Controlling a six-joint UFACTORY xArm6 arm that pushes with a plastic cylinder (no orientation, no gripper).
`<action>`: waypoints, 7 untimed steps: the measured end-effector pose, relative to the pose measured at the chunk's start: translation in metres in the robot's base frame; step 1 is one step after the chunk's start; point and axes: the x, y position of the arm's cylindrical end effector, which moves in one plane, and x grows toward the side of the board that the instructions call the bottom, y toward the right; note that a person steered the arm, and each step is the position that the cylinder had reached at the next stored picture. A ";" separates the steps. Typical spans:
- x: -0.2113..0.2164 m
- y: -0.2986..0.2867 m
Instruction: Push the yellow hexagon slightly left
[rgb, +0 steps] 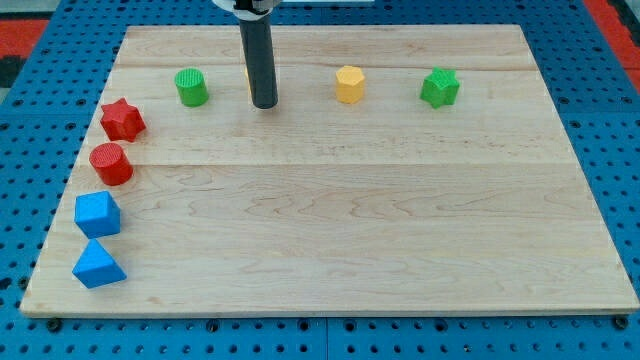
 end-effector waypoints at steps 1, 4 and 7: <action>0.000 0.000; 0.014 0.076; -0.002 0.153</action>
